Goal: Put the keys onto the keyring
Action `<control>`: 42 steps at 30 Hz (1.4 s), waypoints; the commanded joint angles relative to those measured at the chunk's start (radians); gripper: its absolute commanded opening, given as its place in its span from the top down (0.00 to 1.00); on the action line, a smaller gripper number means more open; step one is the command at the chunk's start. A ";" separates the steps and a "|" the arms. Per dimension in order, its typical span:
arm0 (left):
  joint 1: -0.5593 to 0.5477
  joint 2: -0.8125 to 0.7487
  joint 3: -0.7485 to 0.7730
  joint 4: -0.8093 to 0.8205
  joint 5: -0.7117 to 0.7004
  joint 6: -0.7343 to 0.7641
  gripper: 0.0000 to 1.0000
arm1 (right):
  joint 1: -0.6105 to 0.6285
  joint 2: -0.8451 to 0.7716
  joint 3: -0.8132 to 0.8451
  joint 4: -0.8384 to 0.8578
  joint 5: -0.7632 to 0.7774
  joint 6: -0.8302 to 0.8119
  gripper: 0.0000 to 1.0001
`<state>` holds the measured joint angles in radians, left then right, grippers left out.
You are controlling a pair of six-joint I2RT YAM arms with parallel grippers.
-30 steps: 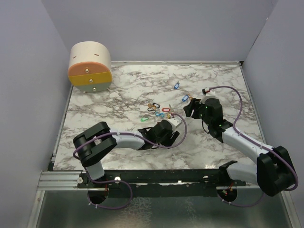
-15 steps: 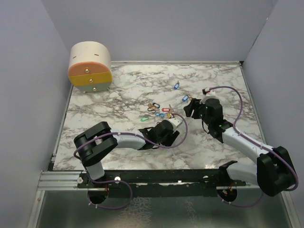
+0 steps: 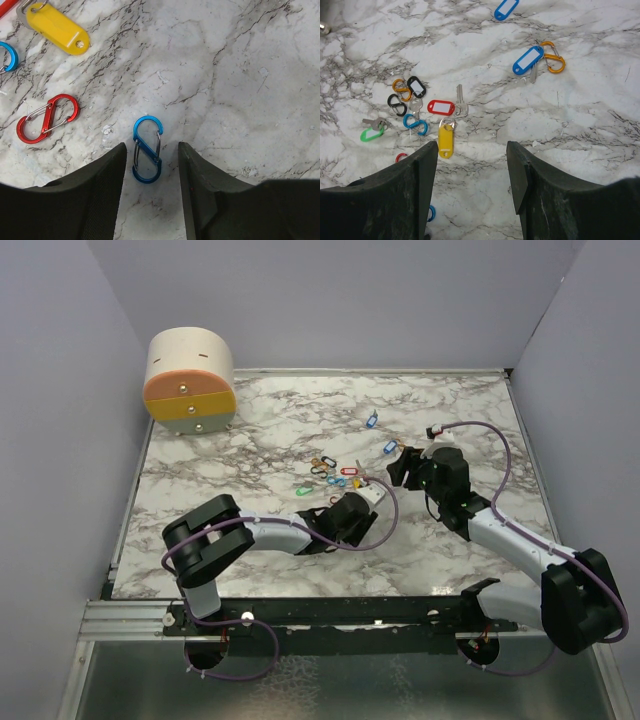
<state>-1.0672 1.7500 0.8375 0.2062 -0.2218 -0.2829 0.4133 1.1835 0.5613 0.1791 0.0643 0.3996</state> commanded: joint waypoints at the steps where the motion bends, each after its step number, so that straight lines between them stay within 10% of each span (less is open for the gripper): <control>1: -0.005 0.038 -0.006 -0.093 -0.049 -0.015 0.55 | 0.004 -0.021 -0.015 0.006 0.029 0.009 0.42; 6: -0.007 0.047 0.001 -0.104 -0.061 -0.015 0.67 | 0.004 -0.021 -0.014 0.007 0.030 0.008 0.42; 11: -0.007 0.058 0.006 -0.117 -0.058 -0.017 1.00 | 0.004 -0.021 -0.014 0.009 0.031 0.009 0.42; 42: 0.163 -0.351 -0.070 -0.214 -0.217 -0.102 1.00 | 0.010 0.284 0.080 0.103 -0.267 -0.068 0.50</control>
<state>-0.9398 1.4384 0.8013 0.0200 -0.4347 -0.3691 0.4133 1.4265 0.5995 0.2043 -0.1101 0.3462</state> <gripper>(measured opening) 0.023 0.507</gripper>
